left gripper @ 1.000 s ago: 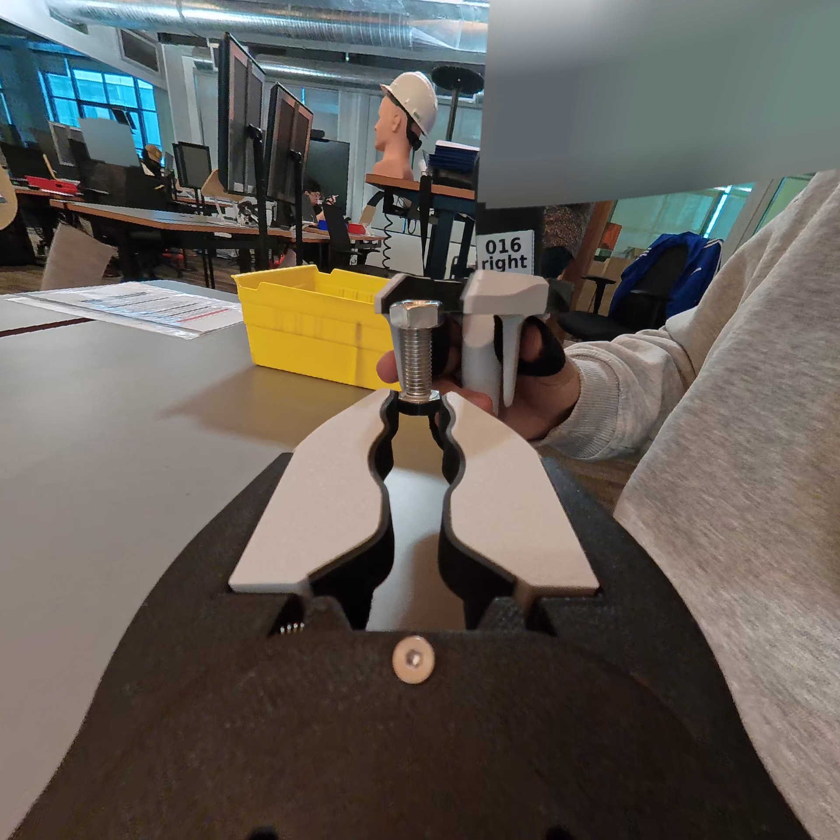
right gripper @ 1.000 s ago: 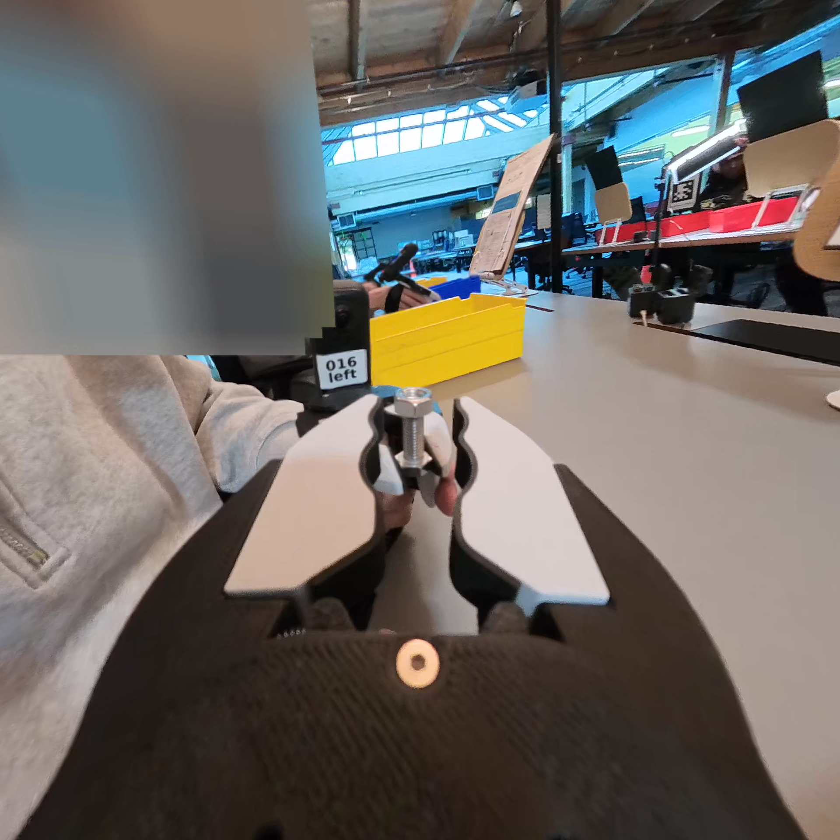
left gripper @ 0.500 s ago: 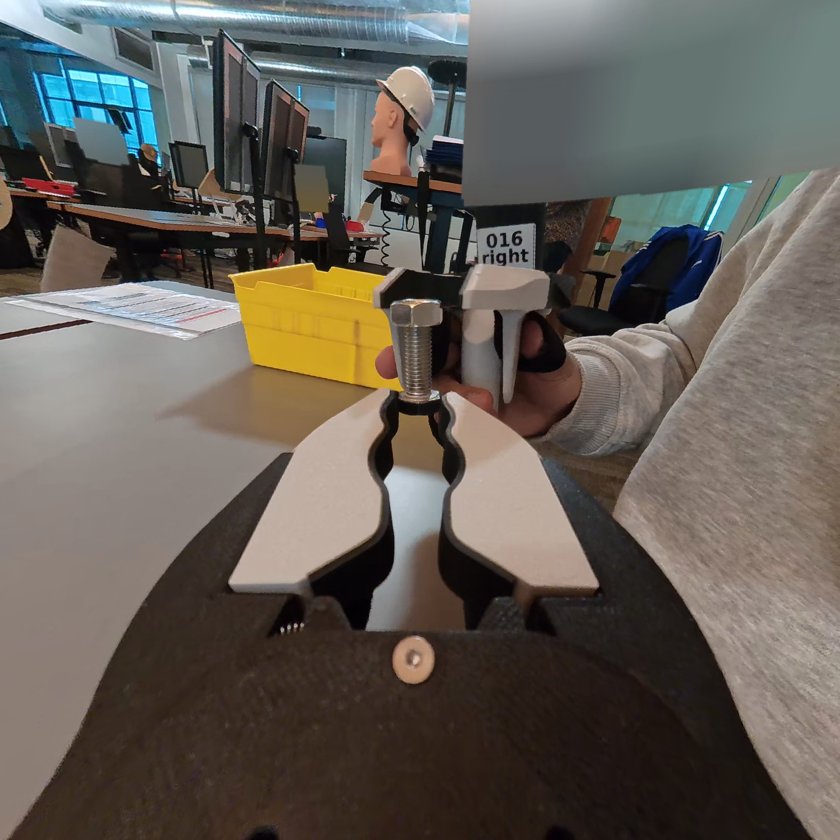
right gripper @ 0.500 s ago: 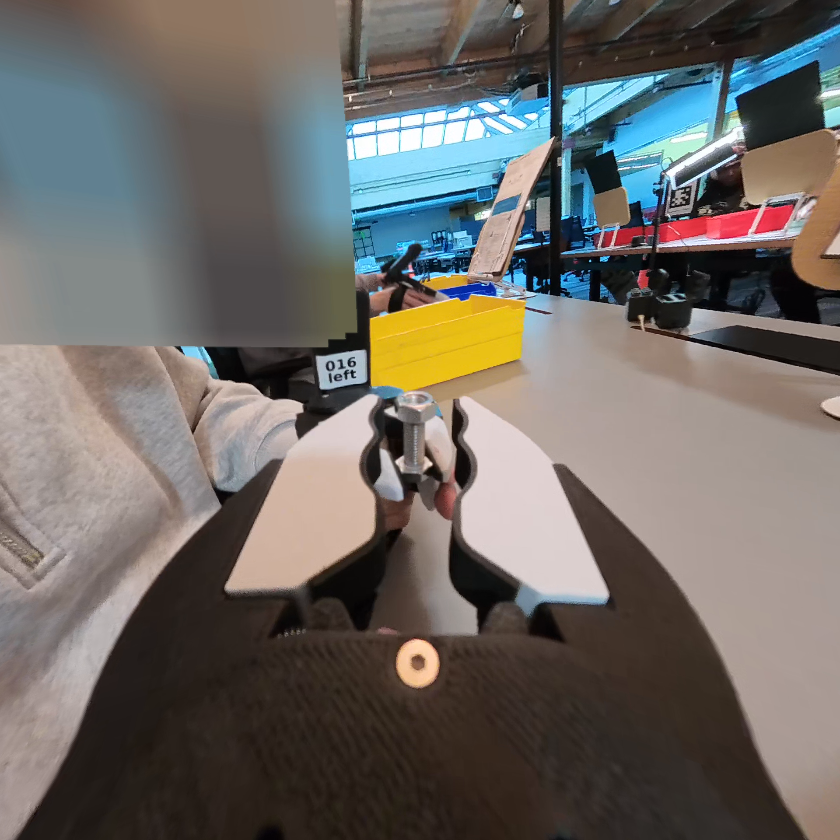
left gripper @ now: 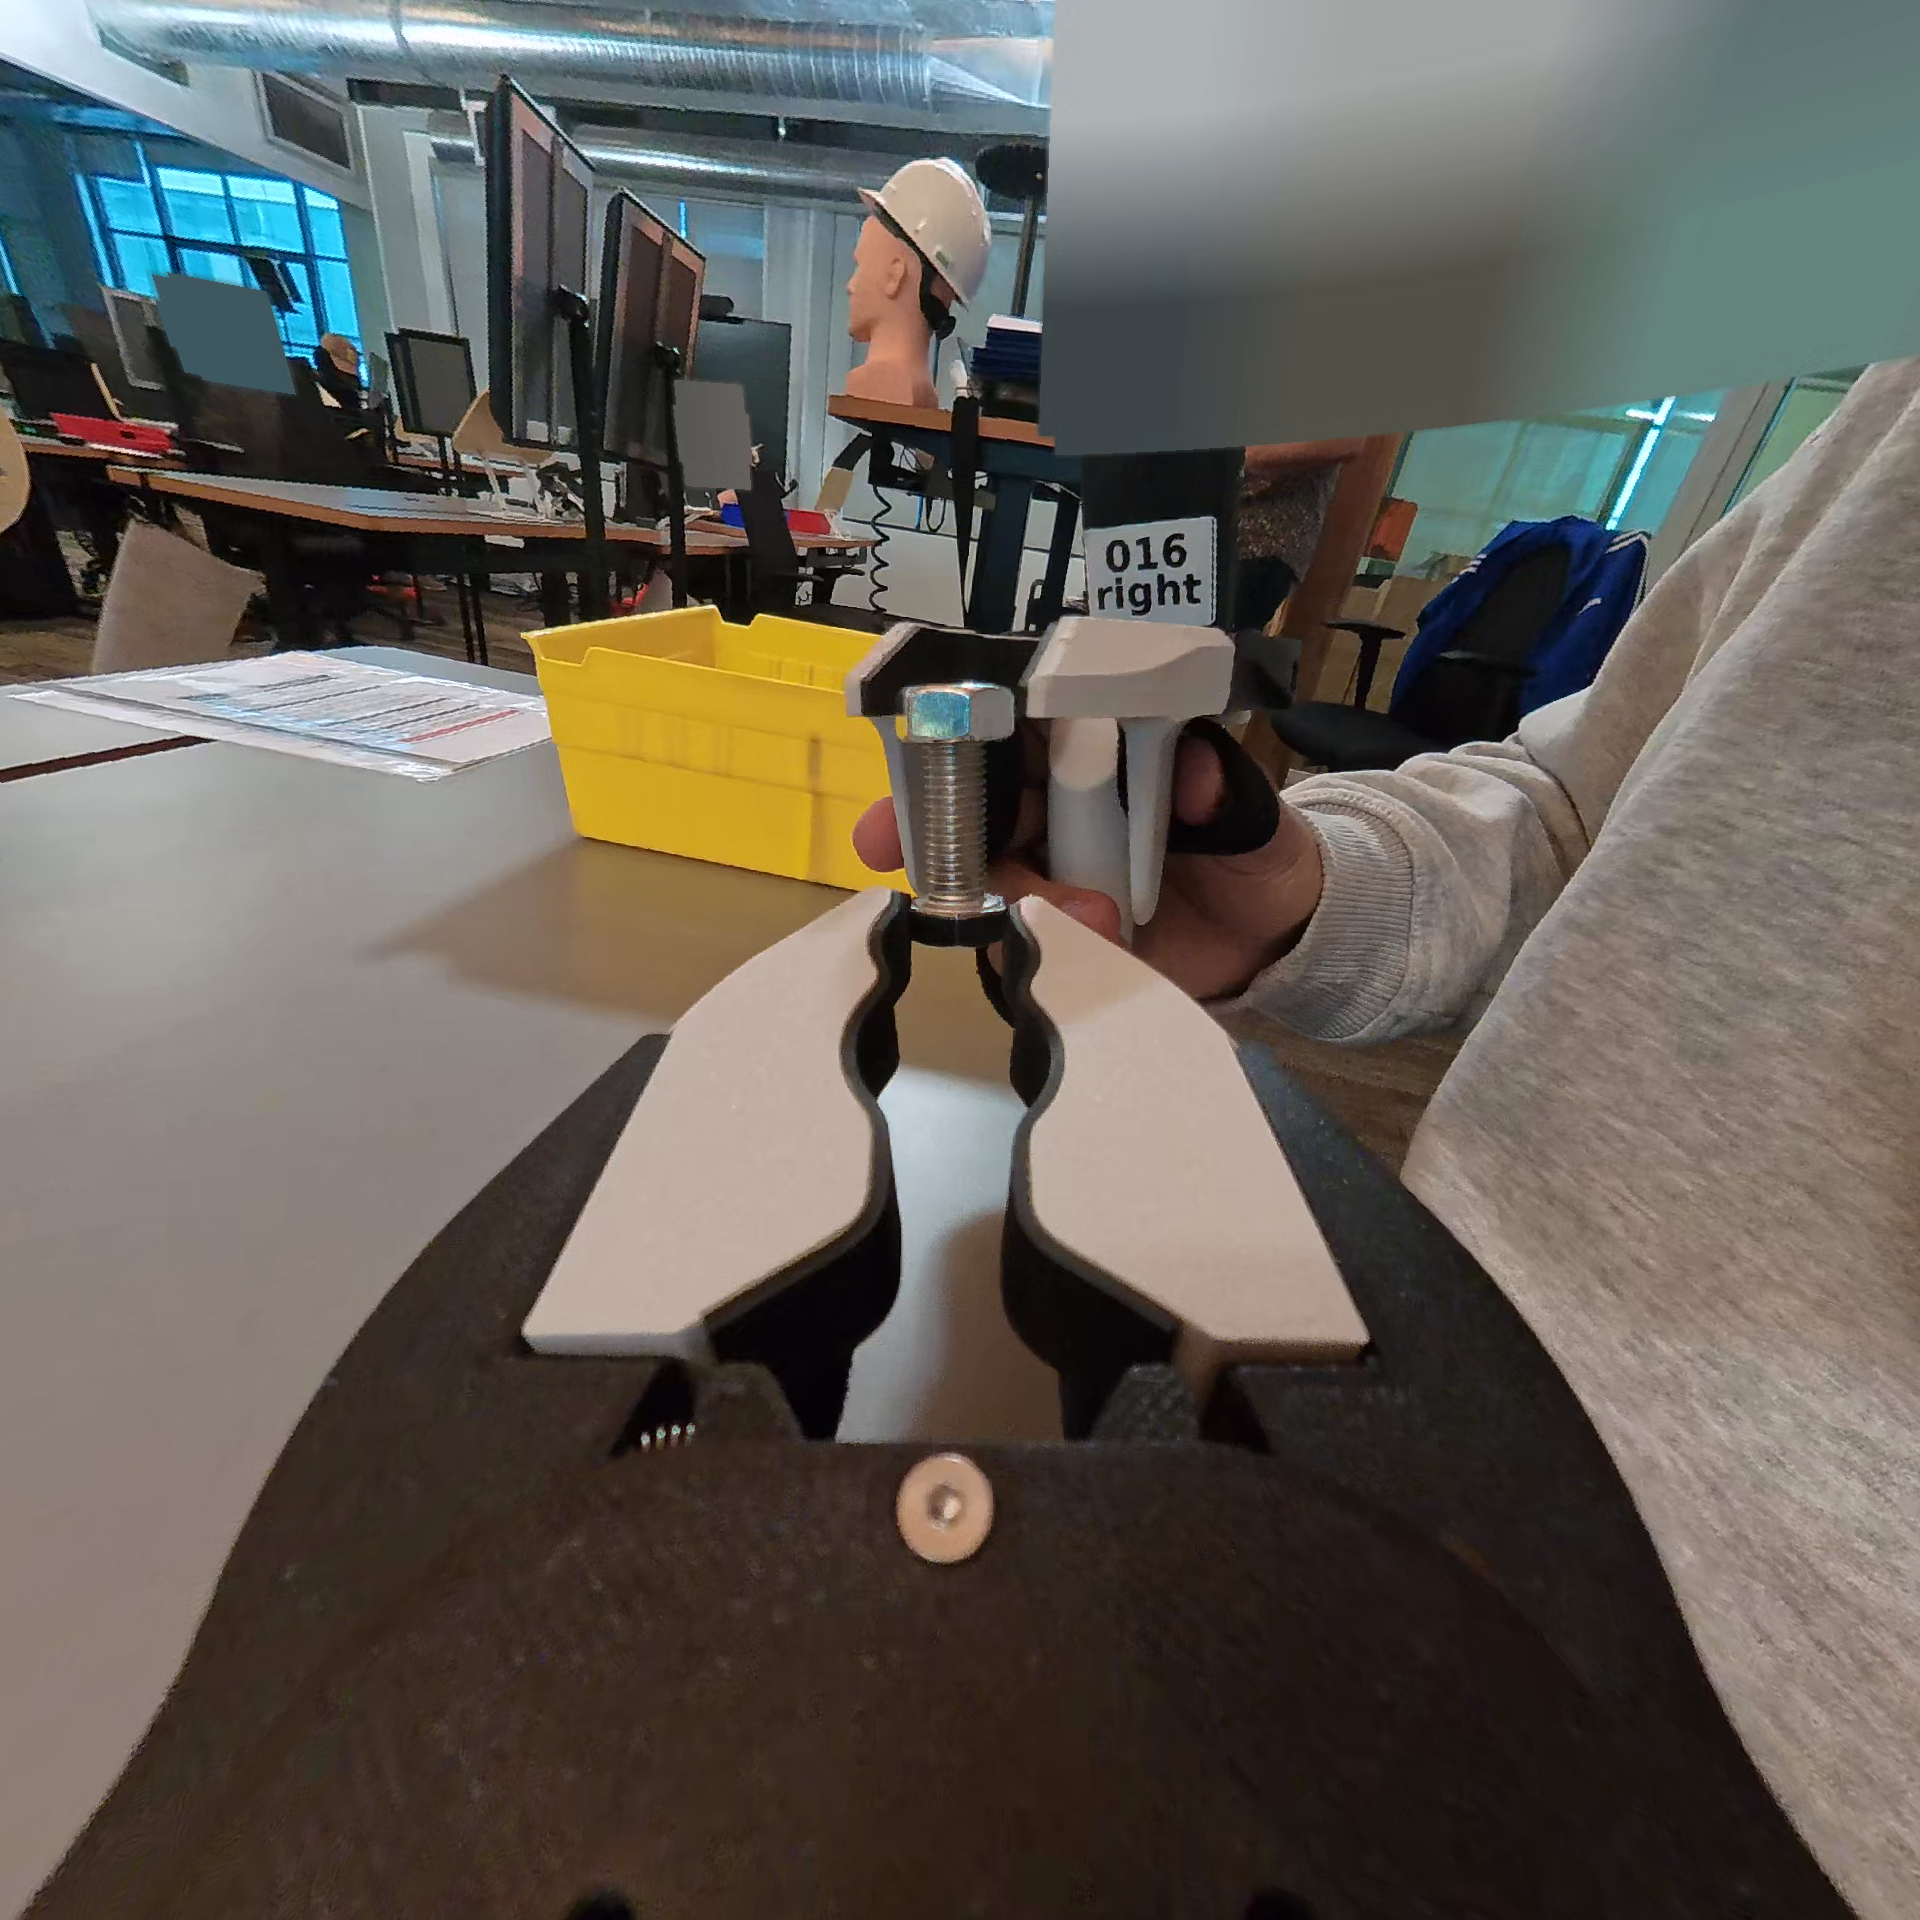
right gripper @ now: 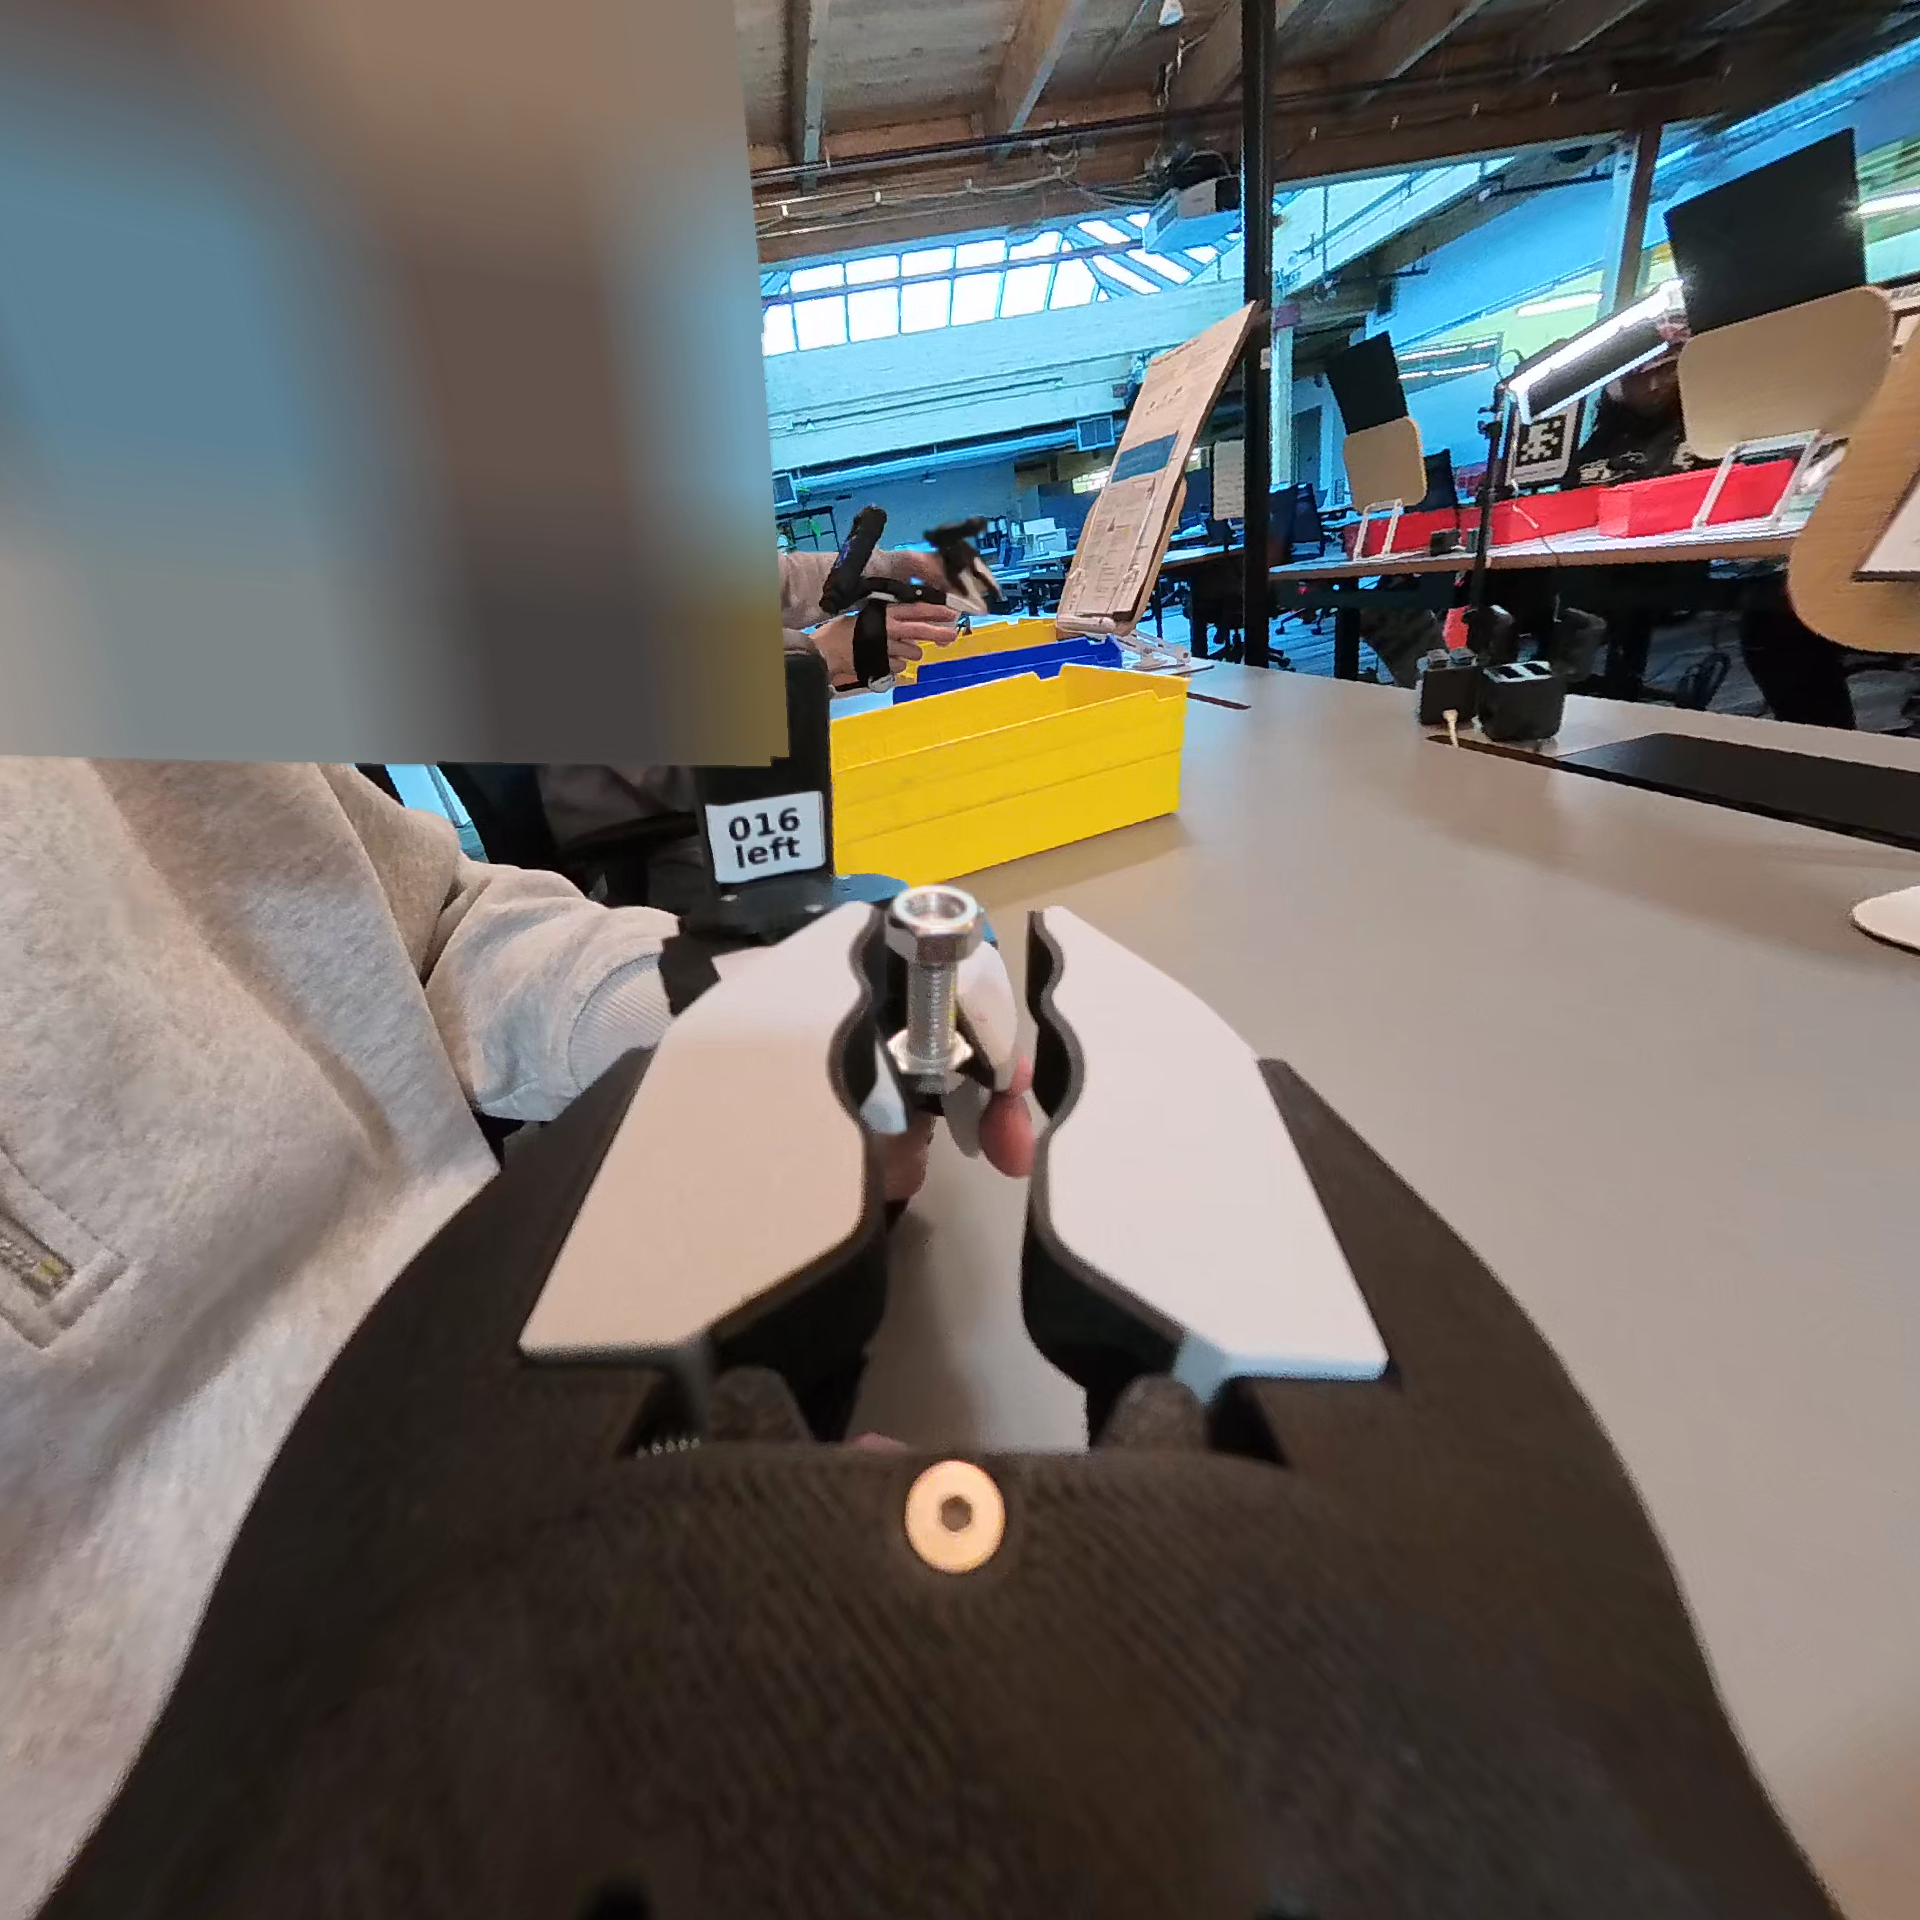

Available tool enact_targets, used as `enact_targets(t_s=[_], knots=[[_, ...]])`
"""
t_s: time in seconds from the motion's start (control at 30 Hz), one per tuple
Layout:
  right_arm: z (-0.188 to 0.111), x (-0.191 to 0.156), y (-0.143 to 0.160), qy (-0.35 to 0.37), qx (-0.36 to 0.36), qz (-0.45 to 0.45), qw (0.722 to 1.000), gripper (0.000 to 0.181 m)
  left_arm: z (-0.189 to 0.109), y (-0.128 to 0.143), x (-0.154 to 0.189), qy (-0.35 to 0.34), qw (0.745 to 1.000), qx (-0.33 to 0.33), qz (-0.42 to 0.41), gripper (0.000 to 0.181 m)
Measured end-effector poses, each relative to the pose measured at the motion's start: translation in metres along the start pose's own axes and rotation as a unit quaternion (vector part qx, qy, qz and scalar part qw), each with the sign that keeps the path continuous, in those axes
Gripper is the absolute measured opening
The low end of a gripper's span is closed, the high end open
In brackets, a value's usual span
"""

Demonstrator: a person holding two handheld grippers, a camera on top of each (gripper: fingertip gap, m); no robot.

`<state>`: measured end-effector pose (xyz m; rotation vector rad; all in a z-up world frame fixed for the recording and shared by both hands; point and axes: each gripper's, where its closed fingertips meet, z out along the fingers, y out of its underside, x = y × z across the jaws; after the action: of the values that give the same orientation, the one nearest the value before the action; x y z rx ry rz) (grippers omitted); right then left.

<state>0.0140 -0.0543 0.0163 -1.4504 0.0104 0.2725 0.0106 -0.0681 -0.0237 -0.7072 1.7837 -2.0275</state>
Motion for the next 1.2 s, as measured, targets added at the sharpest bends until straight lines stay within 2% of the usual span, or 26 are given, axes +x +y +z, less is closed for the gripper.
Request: enact_targets(t_s=[0.23,0.57,0.6,0.67,0.73,0.97,1.2], knots=[[0.002,-0.004,0.002,-0.005,-0.008,-0.003,1.0,0.019,0.001,0.001,0.001,0.002,1.0,-0.002,0.001,0.018],[0.001,-0.009,0.005,-0.036,-0.021,-0.007,0.999,0.018,0.002,0.005,0.007,0.016,1.0,-0.015,0.007,0.017],[0.001,-0.009,0.005,-0.033,-0.021,-0.006,0.999,0.019,0.001,0.003,0.005,0.011,1.0,-0.011,0.008,0.017],[0.002,-0.007,0.004,-0.021,-0.017,-0.008,1.0,0.032,0.0,0.001,0.003,0.007,1.0,-0.007,0.004,0.017],[0.003,-0.005,0.004,-0.008,-0.016,-0.011,1.0,0.038,0.0,0.001,0.0,-0.001,1.0,-0.008,0.006,0.018],[0.001,0.003,0.002,0.066,-0.023,-0.01,0.997,0.036,0.001,0.002,-0.002,-0.021,1.0,-0.011,0.016,0.018],[0.0,0.005,0.003,0.098,-0.034,-0.032,0.994,0.03,0.001,0.0,-0.009,-0.058,0.998,-0.007,0.016,0.018]])
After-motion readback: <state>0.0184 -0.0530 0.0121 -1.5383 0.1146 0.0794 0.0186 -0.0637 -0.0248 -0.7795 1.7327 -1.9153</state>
